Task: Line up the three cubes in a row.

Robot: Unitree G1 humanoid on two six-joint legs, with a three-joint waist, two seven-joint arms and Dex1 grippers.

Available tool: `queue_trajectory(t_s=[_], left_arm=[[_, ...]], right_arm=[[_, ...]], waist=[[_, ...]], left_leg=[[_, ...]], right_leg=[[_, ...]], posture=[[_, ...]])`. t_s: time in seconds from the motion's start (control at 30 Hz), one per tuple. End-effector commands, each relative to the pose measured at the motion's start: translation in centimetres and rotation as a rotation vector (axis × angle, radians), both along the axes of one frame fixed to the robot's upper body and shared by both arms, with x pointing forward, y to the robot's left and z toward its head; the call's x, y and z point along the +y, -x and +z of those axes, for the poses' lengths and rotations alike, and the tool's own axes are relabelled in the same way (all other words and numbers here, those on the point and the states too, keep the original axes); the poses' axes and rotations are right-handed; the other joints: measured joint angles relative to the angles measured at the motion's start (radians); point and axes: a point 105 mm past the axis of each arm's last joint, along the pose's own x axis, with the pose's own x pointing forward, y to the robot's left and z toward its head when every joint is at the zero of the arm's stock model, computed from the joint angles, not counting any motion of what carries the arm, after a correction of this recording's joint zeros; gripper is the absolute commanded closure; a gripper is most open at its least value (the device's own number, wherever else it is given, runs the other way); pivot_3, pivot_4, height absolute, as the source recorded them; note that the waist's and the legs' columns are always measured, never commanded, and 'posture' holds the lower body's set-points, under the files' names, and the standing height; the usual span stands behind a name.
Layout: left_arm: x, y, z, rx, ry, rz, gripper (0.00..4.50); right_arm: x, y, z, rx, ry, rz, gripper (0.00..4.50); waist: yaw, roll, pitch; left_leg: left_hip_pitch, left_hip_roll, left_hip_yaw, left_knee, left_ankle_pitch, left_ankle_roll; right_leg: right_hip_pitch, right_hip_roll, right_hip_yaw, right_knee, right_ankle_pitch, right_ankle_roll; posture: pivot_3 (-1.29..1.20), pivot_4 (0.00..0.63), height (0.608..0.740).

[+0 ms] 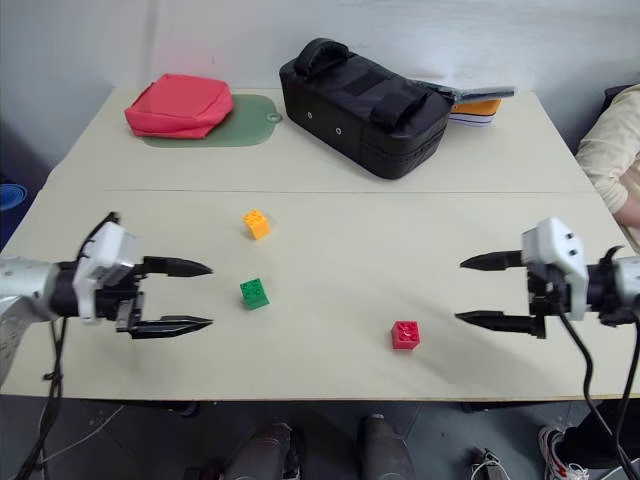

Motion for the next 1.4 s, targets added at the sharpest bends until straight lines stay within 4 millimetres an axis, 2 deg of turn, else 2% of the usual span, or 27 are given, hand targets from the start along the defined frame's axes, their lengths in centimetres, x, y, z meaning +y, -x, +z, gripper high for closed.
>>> queue_trajectory(t_s=[0.03, 0.17, 0.3, 0.4, 0.53, 0.7, 0.87, 1.03, 1.2, 1.3, 1.4], left_arm=[[3.8, 1.0, 0.2, -0.045, -0.031, 0.206, 0.0], [6.0, 2.7, -0.8, -0.017, -0.078, 0.286, 0.0], [6.4, 2.5, -0.9, -0.043, -0.111, 0.293, 0.0], [4.7, 1.1, -0.5, -0.065, -0.085, 0.227, 0.0], [2.1, -1.8, -1.1, -0.09, -0.063, 0.154, 0.0], [-0.8, -3.1, -2.3, -0.054, -0.077, 0.052, 0.0], [-2.8, -4.4, -3.6, -0.035, -0.088, 0.014, 0.0], [-4.4, -5.5, -5.4, -0.027, -0.115, -0.003, 0.0], [-5.3, -7.6, -6.5, -0.06, -0.116, 0.064, 0.0], [-6.3, -7.3, -6.8, -0.051, -0.104, 0.015, 0.0], [-6.5, -7.0, -6.7, -0.047, -0.089, -0.015, 0.55]], right_arm=[[-1.3, 0.2, 1.7, -0.045, -0.019, -0.059, 0.02], [-1.5, 0.3, 1.3, -0.039, -0.018, -0.069, 0.02], [-0.7, 0.1, 1.3, -0.038, -0.031, -0.052, 0.02], [0.4, -0.1, 1.5, -0.034, -0.053, -0.017, 0.02], [2.9, 0.5, 1.0, -0.009, -0.053, 0.077, 0.02], [4.6, 1.0, 2.0, -0.029, -0.072, 0.126, 0.02], [6.2, 1.8, 2.5, -0.032, -0.09, 0.178, 0.02], [7.4, 2.1, 2.5, -0.041, -0.092, 0.212, 0.02], [7.7, 2.1, 2.1, -0.023, -0.083, 0.224, 0.02], [8.1, 2.1, 1.9, -0.038, -0.071, 0.234, 0.02], [8.1, 1.8, 1.7, -0.058, -0.056, 0.227, 0.0]], waist=[[-0.002, 0.0, 0.0], [0.002, 0.0, 0.0], [0.011, 0.0, 0.0], [0.01, 0.0, 0.0], [0.009, 0.0, 0.0], [0.002, 0.0, 0.0], [0.008, 0.0, 0.0], [0.01, 0.0, 0.0], [0.011, 0.0, 0.0], [0.011, 0.0, 0.0], [0.009, 0.0, 0.0]], left_leg=[[0.0, 0.0, 0.0, 0.0, 0.0, 0.0], [0.0, 0.0, 0.0, -0.001, -0.001, 0.001], [0.001, -0.002, -0.001, -0.002, -0.002, 0.0], [0.001, -0.002, -0.001, -0.003, -0.002, 0.0], [0.002, -0.003, -0.001, -0.007, -0.001, -0.001], [0.0, -0.003, 0.0, -0.011, 0.0, -0.002], [0.0, -0.002, 0.0, -0.009, 0.001, -0.002], [0.0, -0.002, 0.0, -0.006, 0.0, -0.001], [0.0, -0.002, 0.0, -0.003, 0.0, -0.001], [-0.001, -0.002, 0.0, -0.001, 0.0, 0.0], [-0.002, -0.002, 0.0, -0.001, 0.0, 0.0]], right_leg=[[0.0, 0.0, 0.0, 0.0, 0.0, 0.0], [0.0, -0.001, 0.0, -0.001, 0.0, -0.001], [0.0, -0.003, -0.001, -0.001, 0.0, -0.001], [0.0, -0.004, -0.001, -0.001, -0.001, -0.001], [0.0, -0.004, -0.001, -0.001, -0.001, -0.001], [-0.002, -0.002, -0.001, 0.0, 0.0, -0.001], [-0.001, -0.001, -0.001, 0.0, 0.0, -0.001], [-0.001, -0.001, -0.001, 0.0, 0.0, 0.0], [-0.001, -0.001, -0.001, 0.0, 0.0, 0.0], [-0.001, -0.001, -0.001, 0.0, 0.0, 0.0], [-0.001, -0.001, -0.001, 0.001, 0.0, 0.0]], posture=[[0.0, 0.15, 0.74], [0.0, 0.15, 0.74], [0.0, 0.15, 0.74], [0.0, 0.15, 0.74], [0.0, 0.15, 0.74], [0.0, 0.15, 0.74], [0.0, 0.15, 0.74], [0.0, 0.15, 0.74], [0.0, 0.15, 0.74], [0.0, 0.15, 0.74], [0.0, 0.15, 0.74]])
